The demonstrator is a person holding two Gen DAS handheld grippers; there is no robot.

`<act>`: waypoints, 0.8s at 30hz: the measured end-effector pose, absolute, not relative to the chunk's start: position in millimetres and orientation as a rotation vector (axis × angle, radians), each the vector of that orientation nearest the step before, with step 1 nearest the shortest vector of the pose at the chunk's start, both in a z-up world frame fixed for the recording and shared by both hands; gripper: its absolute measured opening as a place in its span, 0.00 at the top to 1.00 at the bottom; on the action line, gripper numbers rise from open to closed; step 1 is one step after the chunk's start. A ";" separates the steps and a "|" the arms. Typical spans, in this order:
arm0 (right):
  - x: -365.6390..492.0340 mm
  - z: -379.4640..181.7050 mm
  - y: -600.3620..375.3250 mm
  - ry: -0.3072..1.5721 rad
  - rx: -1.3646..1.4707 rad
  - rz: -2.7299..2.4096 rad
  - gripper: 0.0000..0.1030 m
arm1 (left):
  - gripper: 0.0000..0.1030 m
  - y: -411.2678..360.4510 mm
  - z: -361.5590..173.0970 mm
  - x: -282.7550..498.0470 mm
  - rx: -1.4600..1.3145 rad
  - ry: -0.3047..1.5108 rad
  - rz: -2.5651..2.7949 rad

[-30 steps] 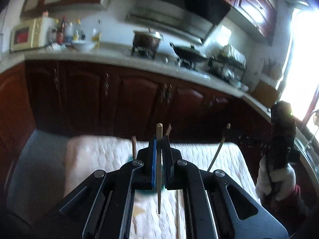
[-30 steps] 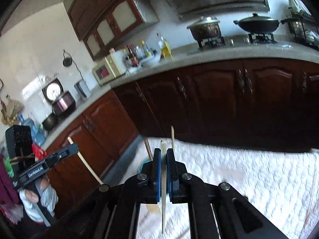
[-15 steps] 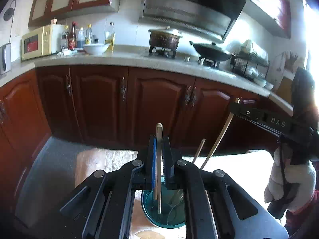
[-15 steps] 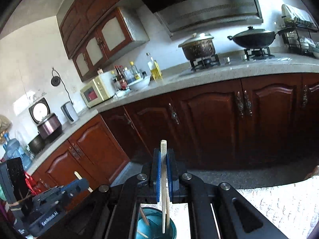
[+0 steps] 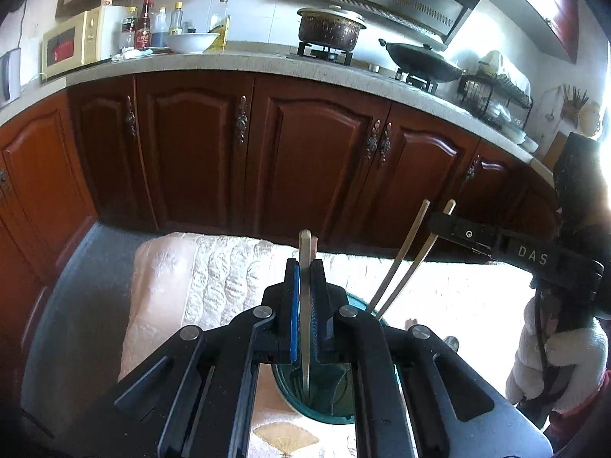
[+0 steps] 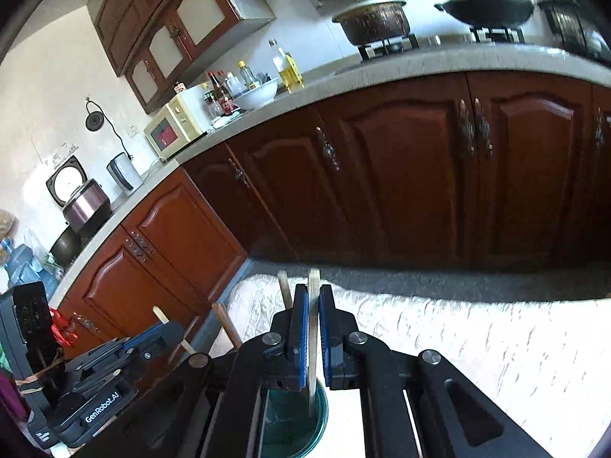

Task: Organize utensils
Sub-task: 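Carry the chopstick to the holder with the left gripper while the right carries its chopstick, then open the left gripper over the holder while the right gripper releases its chopstick inside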

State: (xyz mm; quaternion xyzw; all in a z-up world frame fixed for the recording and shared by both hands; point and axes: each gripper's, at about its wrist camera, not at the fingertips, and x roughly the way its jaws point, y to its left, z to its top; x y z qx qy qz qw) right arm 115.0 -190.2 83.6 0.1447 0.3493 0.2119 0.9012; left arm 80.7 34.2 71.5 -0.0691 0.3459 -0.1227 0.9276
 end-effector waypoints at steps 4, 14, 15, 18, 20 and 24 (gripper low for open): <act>110.6 75.1 -192.4 0.751 0.280 0.445 0.78 | 0.92 36.6 69.4 79.0 -0.160 0.722 -0.248; 84.6 59.8 -203.1 0.789 0.265 0.447 0.68 | 0.63 41.4 70.4 58.3 -0.201 0.725 -0.245; 79.6 57.6 -204.0 0.790 0.257 0.443 0.68 | 0.63 40.9 70.4 55.7 -0.203 0.727 -0.245; 68.4 53.5 -205.6 0.796 0.244 0.428 0.65 | 0.63 35.5 69.3 45.5 -0.187 0.729 -0.234; 58.6 47.7 -208.7 0.804 0.236 0.407 0.65 | 0.63 29.0 67.4 37.6 -0.172 0.729 -0.231; 39.0 39.3 -217.0 0.812 0.222 0.367 0.64 | 0.63 11.6 60.9 21.1 -0.134 0.732 -0.241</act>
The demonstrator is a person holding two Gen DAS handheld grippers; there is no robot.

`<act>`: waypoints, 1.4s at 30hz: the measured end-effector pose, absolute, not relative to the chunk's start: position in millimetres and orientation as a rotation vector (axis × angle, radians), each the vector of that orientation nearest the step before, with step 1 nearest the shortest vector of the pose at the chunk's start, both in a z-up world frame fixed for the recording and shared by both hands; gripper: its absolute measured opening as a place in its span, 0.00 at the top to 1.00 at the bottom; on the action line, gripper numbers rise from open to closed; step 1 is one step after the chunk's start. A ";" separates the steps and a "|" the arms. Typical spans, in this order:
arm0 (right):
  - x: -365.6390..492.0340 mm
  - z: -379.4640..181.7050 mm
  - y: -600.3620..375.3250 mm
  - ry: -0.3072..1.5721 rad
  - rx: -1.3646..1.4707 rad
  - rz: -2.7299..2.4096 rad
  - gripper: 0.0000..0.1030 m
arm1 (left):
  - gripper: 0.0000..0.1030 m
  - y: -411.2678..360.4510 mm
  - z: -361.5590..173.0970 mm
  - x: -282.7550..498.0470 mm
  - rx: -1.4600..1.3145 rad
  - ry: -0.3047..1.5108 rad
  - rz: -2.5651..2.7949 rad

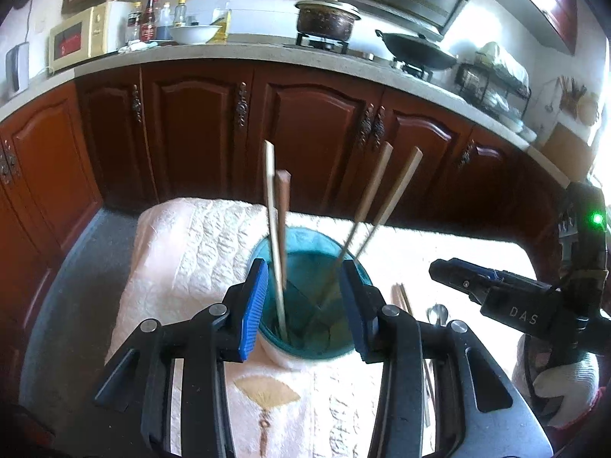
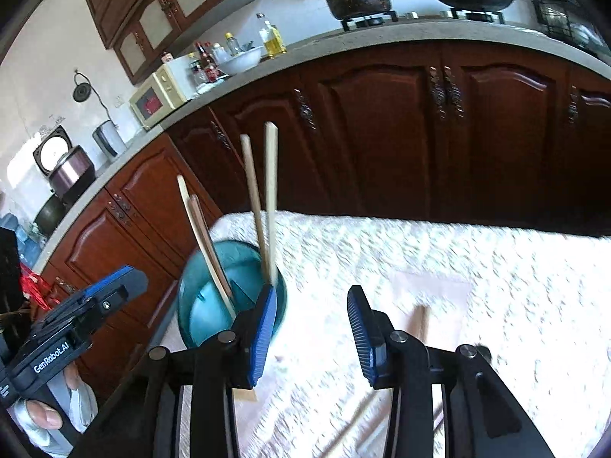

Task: Organize utensils
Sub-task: 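Open the left gripper over the holder while the right gripper releases its chopstick inside, then move both open grippers back over the chopsticks on the placemat, then grasp a bamboo chopstick with the right gripper while the left gripper grasps another chopstick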

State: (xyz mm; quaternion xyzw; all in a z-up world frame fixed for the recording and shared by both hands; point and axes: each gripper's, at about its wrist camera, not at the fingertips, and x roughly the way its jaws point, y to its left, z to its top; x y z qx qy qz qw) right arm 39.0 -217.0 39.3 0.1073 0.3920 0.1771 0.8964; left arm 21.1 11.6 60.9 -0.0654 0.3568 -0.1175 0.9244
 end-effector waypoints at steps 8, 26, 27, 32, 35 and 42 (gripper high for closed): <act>-7.1 24.7 -249.7 0.829 0.193 0.276 0.60 | 0.63 -25.8 40.9 -5.1 -0.091 0.767 -0.295; -25.7 -56.8 -320.6 1.023 0.285 0.188 0.59 | 0.63 -64.9 -30.3 -9.4 -0.068 0.980 -0.383; -21.5 -57.4 -317.3 1.026 0.291 0.207 0.64 | 0.63 -65.6 -33.6 -8.9 -0.062 0.989 -0.383; 9.5 -72.0 -297.8 1.076 0.308 0.274 0.75 | 0.63 -66.6 -38.6 -7.9 -0.047 1.008 -0.391; 23.1 -88.8 -291.0 1.134 0.357 0.302 0.80 | 0.63 -68.3 -39.8 -5.1 -0.035 1.014 -0.401; 7.9 -98.9 -309.2 1.125 0.506 0.330 0.94 | 0.63 -82.3 -51.5 7.9 -0.027 1.065 -0.449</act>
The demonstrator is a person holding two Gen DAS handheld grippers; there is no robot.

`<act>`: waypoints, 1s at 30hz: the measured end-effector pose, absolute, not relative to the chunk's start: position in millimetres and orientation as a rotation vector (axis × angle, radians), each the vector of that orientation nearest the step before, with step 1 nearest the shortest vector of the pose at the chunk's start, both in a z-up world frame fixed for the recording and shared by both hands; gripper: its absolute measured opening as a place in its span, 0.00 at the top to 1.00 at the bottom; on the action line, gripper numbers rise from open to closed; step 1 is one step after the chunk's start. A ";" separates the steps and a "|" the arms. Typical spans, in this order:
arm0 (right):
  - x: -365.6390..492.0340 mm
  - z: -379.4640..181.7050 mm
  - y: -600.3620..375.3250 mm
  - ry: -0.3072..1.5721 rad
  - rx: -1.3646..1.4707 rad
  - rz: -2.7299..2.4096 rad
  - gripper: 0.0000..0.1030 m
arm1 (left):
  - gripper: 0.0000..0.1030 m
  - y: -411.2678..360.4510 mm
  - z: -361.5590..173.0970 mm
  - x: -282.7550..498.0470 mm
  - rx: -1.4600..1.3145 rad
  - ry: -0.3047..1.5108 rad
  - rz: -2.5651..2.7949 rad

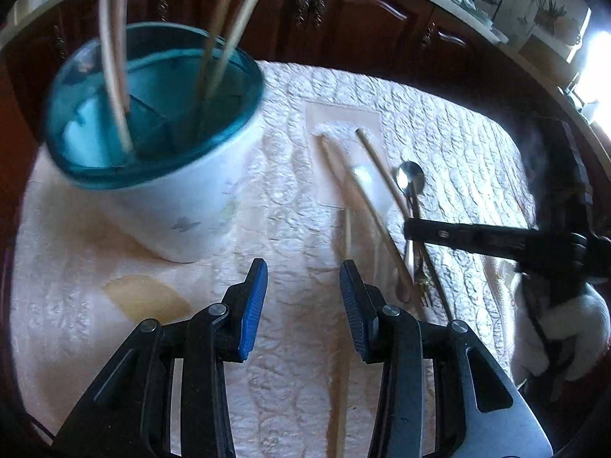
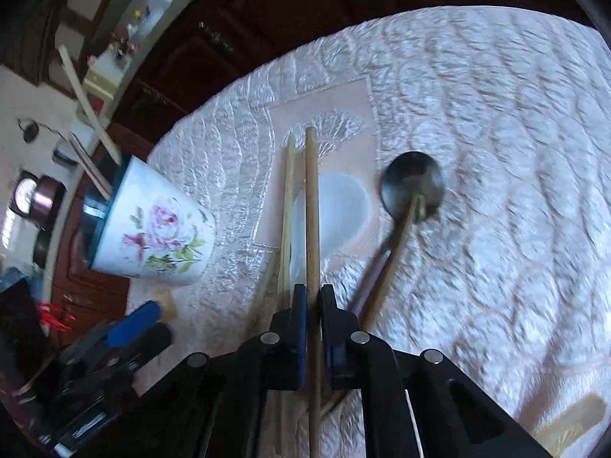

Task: Organize utensils
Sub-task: 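Grasp a bamboo chopstick with the right gripper while the left gripper grasps another chopstick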

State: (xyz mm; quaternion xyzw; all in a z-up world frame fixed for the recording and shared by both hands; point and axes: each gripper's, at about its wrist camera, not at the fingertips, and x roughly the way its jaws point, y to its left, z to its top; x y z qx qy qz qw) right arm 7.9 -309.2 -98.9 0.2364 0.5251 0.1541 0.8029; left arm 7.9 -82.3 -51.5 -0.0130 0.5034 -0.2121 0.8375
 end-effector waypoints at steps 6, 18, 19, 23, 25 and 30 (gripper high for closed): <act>-40.3 -104.2 -354.2 1.155 0.499 0.237 0.94 | 0.63 -105.6 -67.3 23.0 -0.024 1.121 -0.490; -86.2 -101.9 -398.6 1.116 0.508 0.193 0.65 | 0.72 -140.5 -94.9 50.4 0.059 1.149 -0.463; -82.1 -98.9 -399.1 1.112 0.494 0.190 0.65 | 0.75 -142.1 -94.8 52.0 0.064 1.149 -0.464; -43.9 -94.9 -388.3 1.104 0.388 0.164 0.65 | 0.81 -144.8 -96.1 55.3 0.081 1.145 -0.456; -26.9 -99.8 -385.0 1.125 0.353 0.146 0.65 | 0.81 -145.5 -96.0 55.7 0.081 1.142 -0.453; -0.6 -108.9 -373.0 1.151 0.298 0.128 0.65 | 0.82 -142.9 -97.3 51.6 0.086 1.133 -0.455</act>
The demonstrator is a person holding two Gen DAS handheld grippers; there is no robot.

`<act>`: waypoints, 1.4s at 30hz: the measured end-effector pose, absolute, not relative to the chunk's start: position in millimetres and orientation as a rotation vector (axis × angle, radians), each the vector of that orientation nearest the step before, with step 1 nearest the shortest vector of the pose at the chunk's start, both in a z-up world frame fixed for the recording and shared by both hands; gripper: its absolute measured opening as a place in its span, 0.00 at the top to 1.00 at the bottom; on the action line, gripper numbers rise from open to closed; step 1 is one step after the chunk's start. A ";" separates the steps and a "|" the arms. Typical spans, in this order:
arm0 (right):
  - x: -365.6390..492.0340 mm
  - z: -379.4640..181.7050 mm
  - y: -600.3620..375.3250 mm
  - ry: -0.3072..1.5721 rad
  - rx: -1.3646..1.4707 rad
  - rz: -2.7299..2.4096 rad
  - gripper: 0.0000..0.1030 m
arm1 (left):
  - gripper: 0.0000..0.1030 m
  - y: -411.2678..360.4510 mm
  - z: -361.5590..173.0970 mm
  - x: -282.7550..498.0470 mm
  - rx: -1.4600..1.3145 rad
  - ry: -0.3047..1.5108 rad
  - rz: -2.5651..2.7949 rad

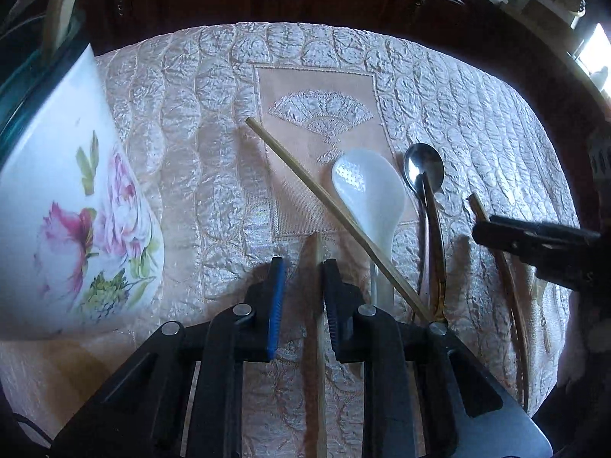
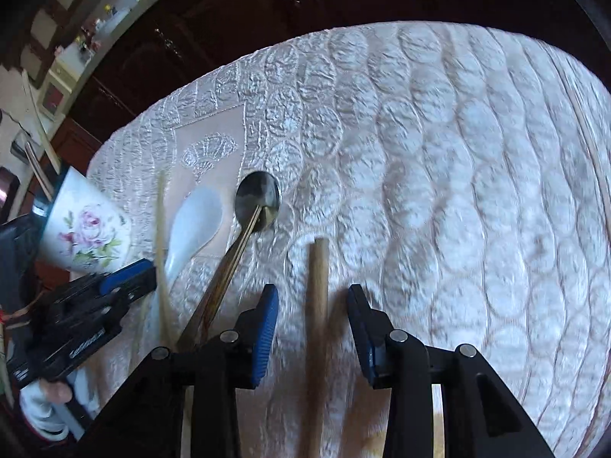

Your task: Organize utensils

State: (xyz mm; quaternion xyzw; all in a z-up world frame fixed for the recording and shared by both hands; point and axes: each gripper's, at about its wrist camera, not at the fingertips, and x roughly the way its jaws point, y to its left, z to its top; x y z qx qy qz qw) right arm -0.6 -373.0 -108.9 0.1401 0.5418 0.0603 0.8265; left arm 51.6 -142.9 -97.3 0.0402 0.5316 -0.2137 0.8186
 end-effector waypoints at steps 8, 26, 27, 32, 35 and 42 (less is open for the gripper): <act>20.4 -110.0 -335.6 1.152 0.153 0.113 0.92 | 0.82 -143.4 -97.4 51.7 0.095 1.128 -0.452; 4.7 -89.1 -341.7 1.131 0.232 0.166 0.93 | 0.96 -132.2 -89.8 44.3 0.052 1.109 -0.523; 2.8 -83.0 -341.1 1.116 0.224 0.171 0.93 | 0.96 -126.5 -85.9 42.7 0.040 1.103 -0.531; -8.6 -44.6 -341.8 1.036 0.231 0.209 0.93 | 0.96 -96.1 -54.1 33.8 -0.032 1.057 -0.563; -16.3 -20.5 -343.3 0.983 0.256 0.236 0.93 | 0.96 -85.1 -30.9 25.5 -0.038 1.002 -0.573; -38.6 28.3 -332.5 0.894 0.237 0.293 0.93 | 0.96 -60.5 13.0 7.3 -0.043 0.904 -0.585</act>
